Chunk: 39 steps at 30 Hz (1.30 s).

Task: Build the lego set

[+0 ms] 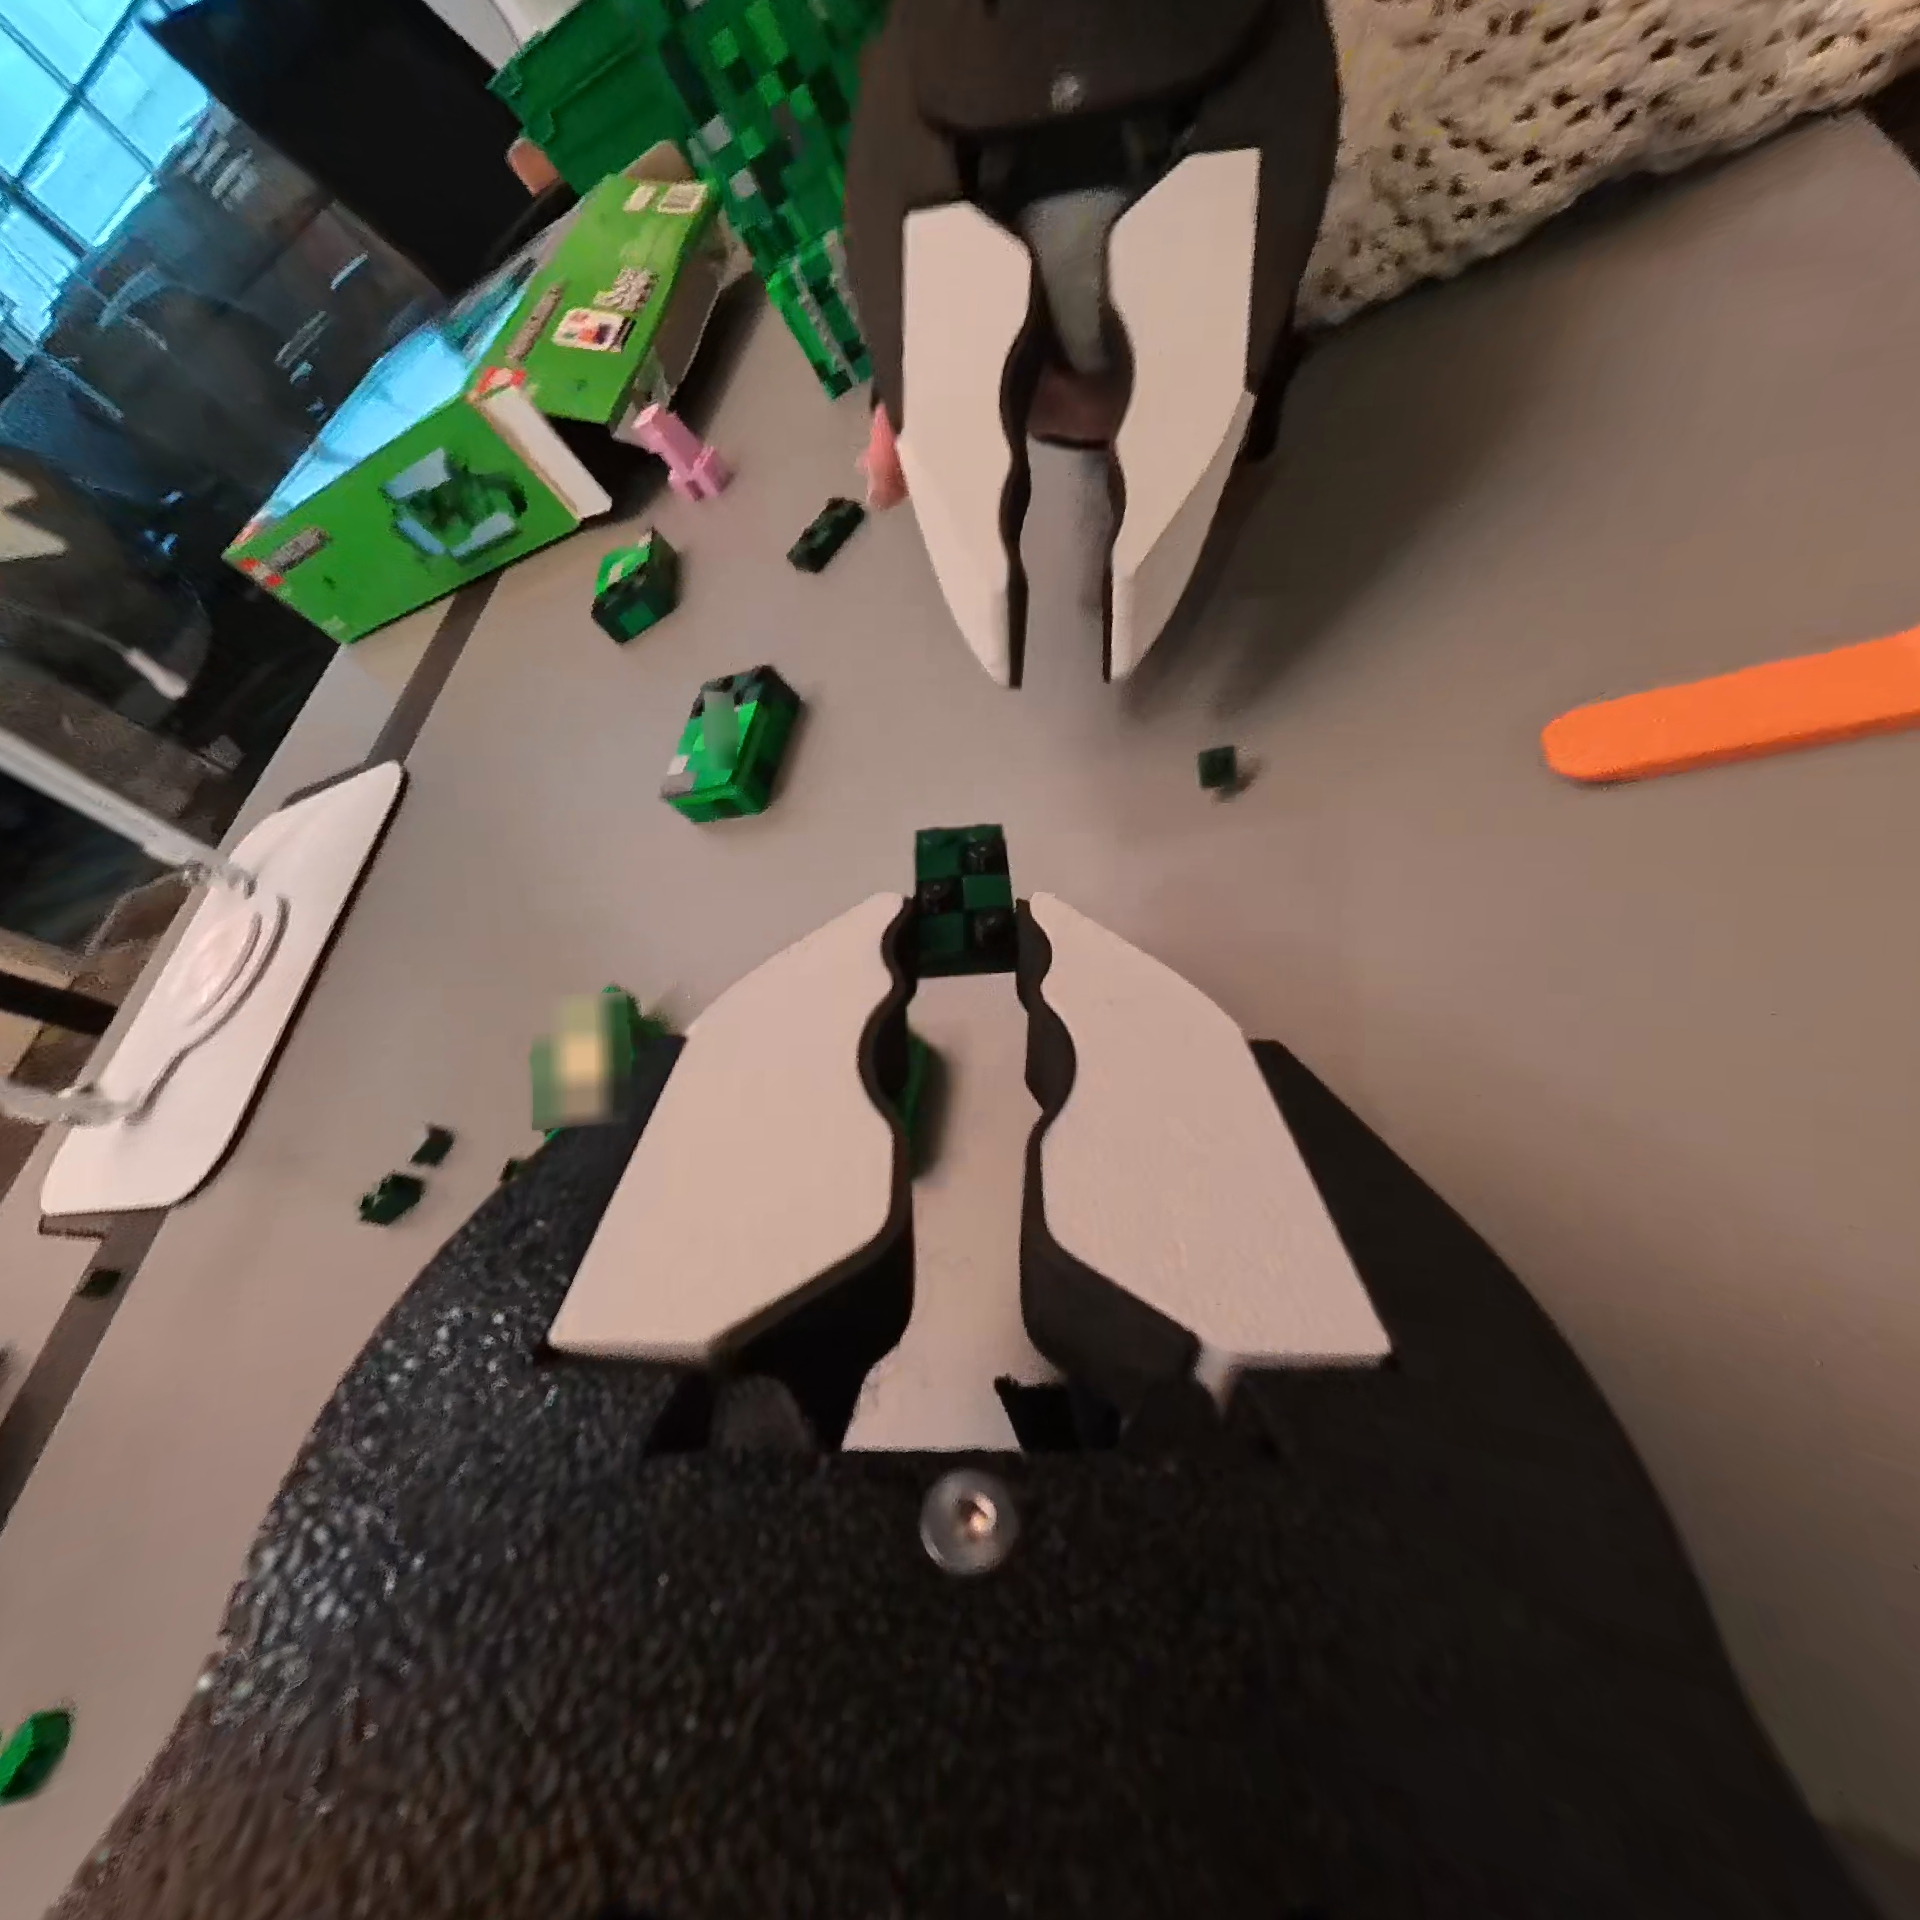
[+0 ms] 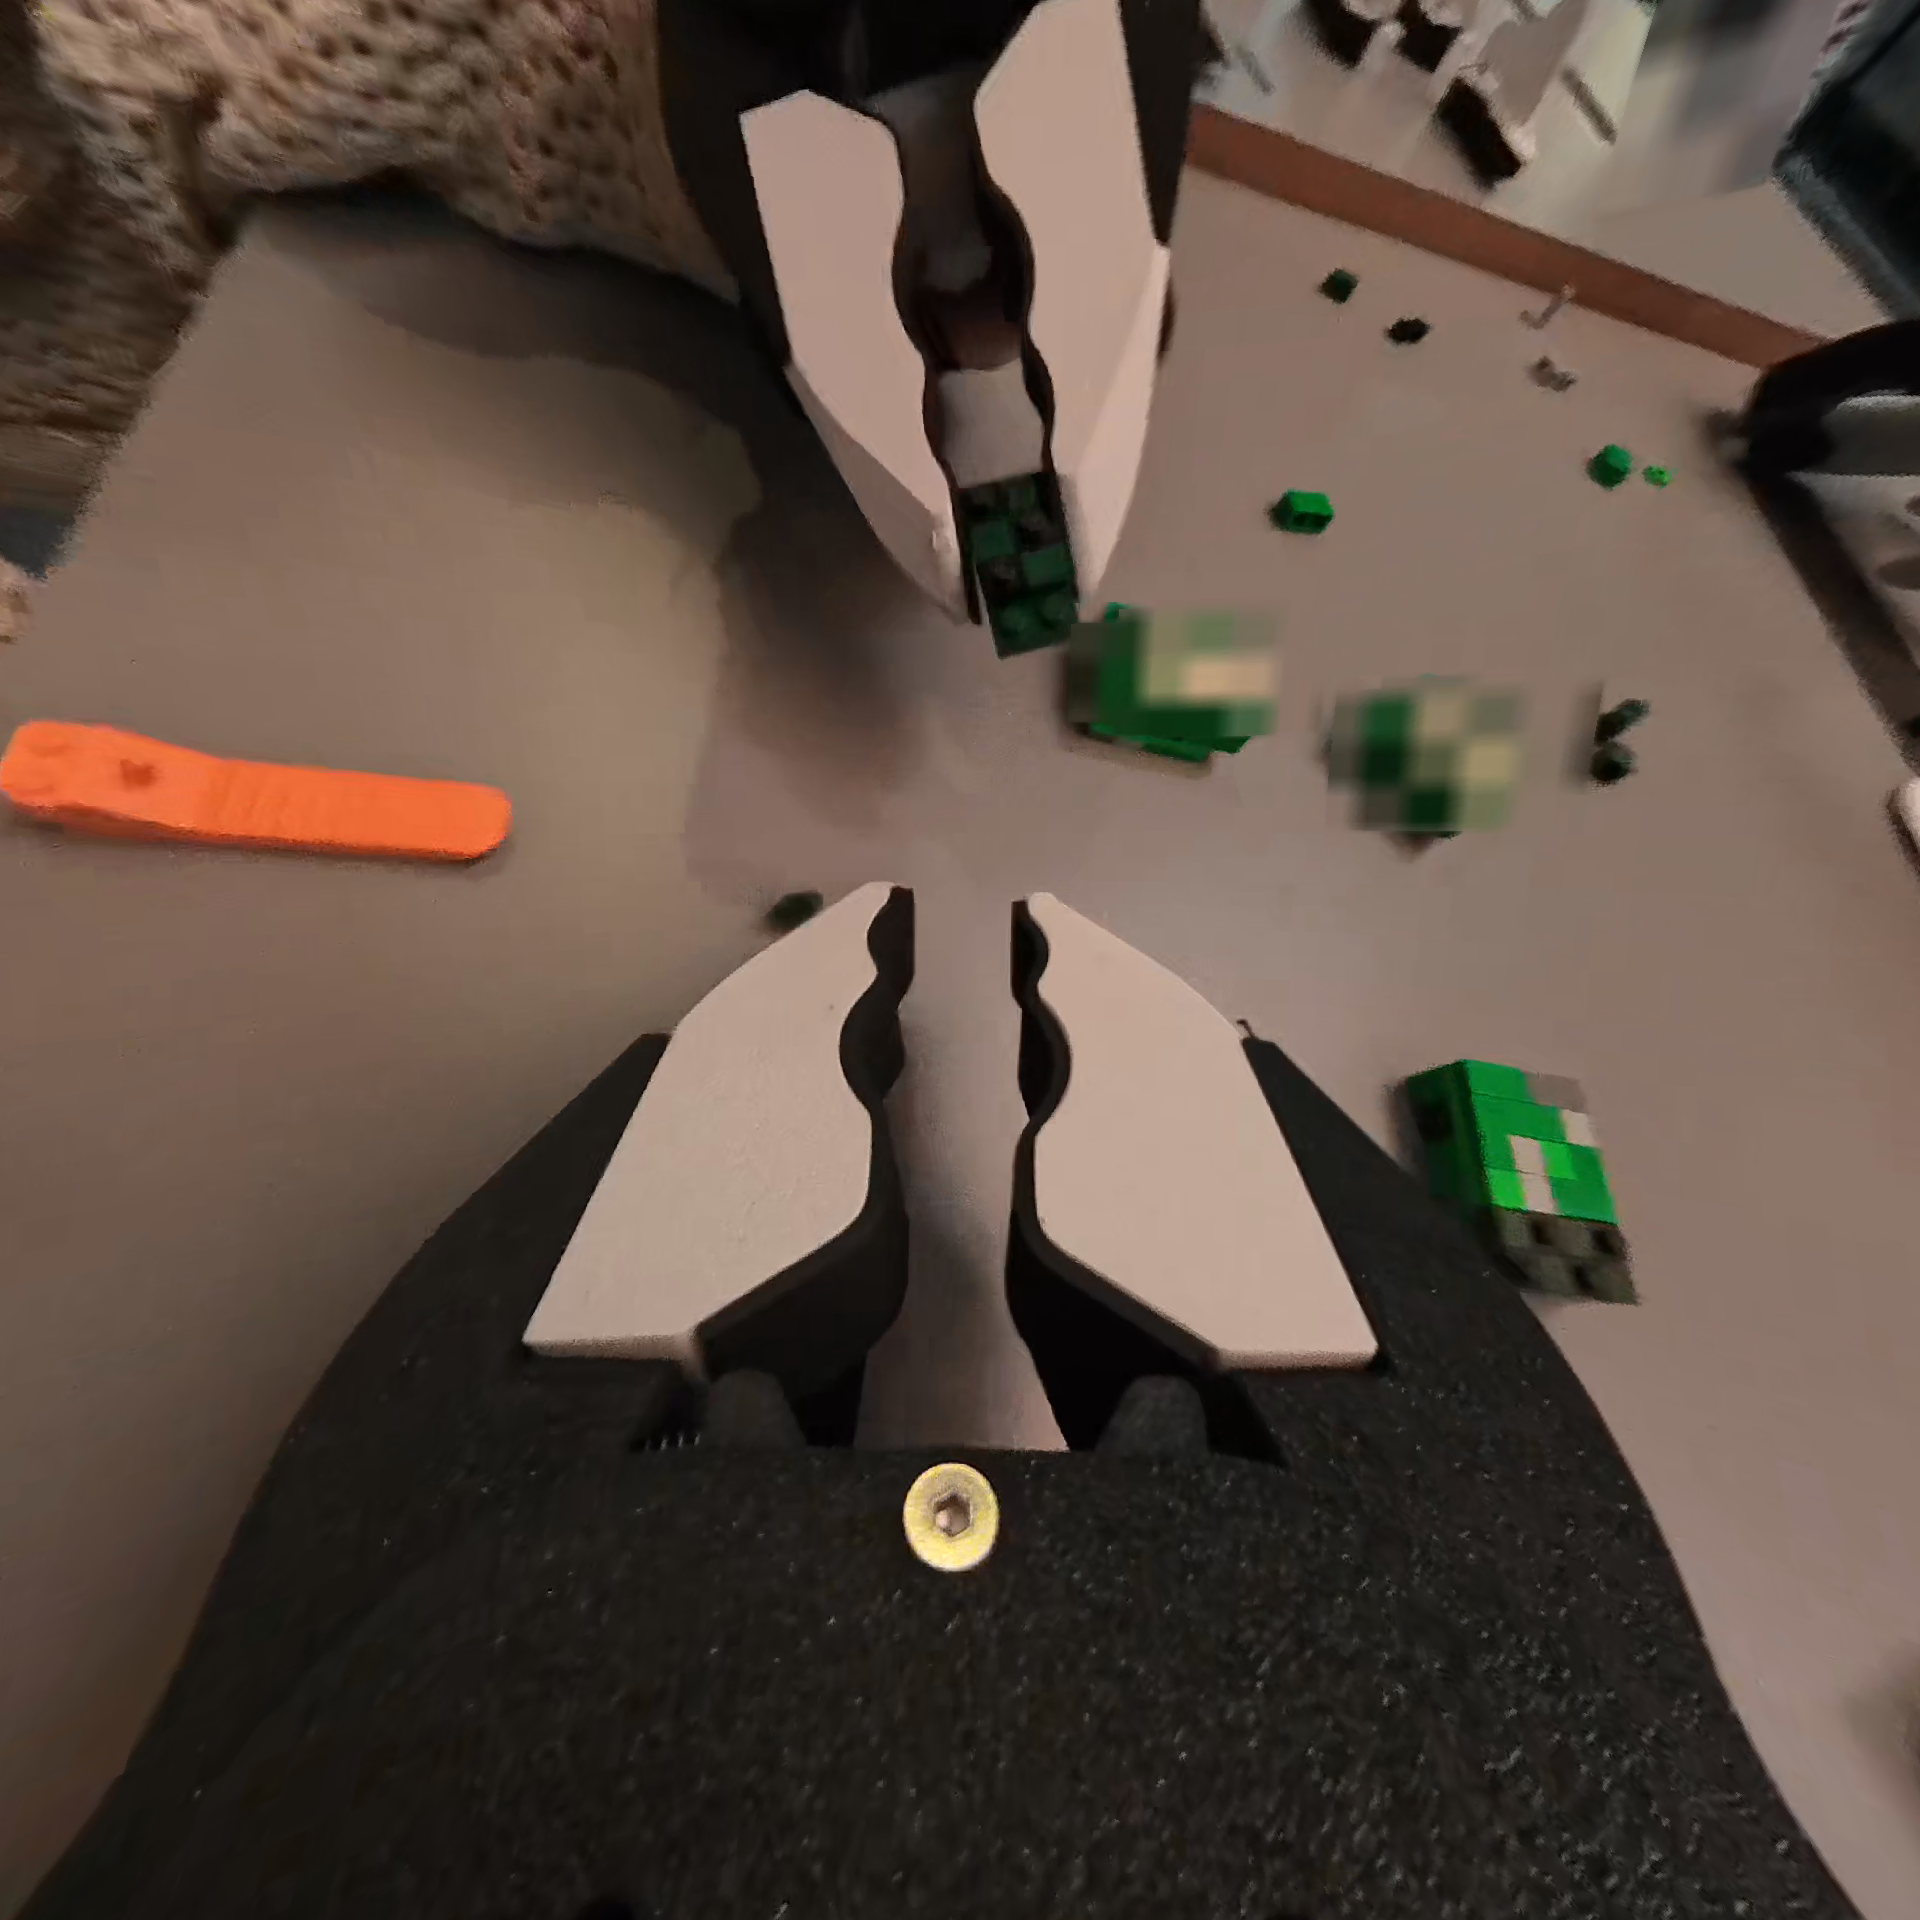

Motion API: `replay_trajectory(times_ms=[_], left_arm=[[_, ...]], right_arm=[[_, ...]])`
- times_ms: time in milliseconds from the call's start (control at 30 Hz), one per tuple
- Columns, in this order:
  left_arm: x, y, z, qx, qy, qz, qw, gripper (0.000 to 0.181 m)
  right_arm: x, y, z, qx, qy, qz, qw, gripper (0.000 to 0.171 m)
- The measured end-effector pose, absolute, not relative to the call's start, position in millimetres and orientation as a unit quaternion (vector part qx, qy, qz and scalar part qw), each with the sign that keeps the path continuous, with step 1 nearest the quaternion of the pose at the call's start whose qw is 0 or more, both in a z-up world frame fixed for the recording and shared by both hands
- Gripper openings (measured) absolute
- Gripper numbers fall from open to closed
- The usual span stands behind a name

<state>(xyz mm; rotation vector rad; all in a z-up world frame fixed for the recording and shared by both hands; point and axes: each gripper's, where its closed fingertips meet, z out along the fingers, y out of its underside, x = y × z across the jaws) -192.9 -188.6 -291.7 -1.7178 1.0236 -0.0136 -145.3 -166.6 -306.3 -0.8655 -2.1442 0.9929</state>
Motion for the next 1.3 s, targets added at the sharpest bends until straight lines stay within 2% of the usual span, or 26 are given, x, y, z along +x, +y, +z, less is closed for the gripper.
replay_trajectory(times_ms=[133,300,567,667,800,1033,1100,1300], left_arm=[[-178.7,-192.4,-305.1,-0.733,0.446,0.011,0.513,0.017],[-183.7,-193.6,-302.9,-0.747,0.407,0.032,0.524,0.017],[-186.2,-192.3,-307.0,-0.760,0.378,0.056,0.525,0.017],[-186.6,-192.3,-305.2,-0.756,0.378,0.072,0.529,0.017],[-181.5,-192.9,-292.7,-0.740,0.365,0.112,0.554,0.017],[-170.7,-190.3,-300.3,-0.754,0.357,0.150,0.531,0.017],[-174.7,-188.9,-301.7,-0.758,0.350,0.163,0.525,0.017],[-180.7,-187.0,-301.7,-0.765,0.336,0.162,0.526,0.017]], right_arm=[[-134.1,-183.6,-318.5,-0.312,-0.833,0.402,0.218,0.015],[-122.4,-192.8,-315.3,-0.278,-0.840,0.440,0.154,0.014],[-119.5,-198.1,-331.5,-0.227,-0.881,0.400,0.111,0.019],[-121.3,-197.8,-331.4,-0.203,-0.887,0.403,0.102,0.015],[-120.2,-196.4,-332.3,-0.161,-0.898,0.400,0.088,0.001],[-119.4,-195.1,-330.2,-0.130,-0.897,0.411,0.100,0.000],[-120.9,-194.9,-329.0,-0.127,-0.895,0.411,0.121,0.006],[-123.6,-195.2,-332.3,-0.125,-0.903,0.407,0.062,0.014]])
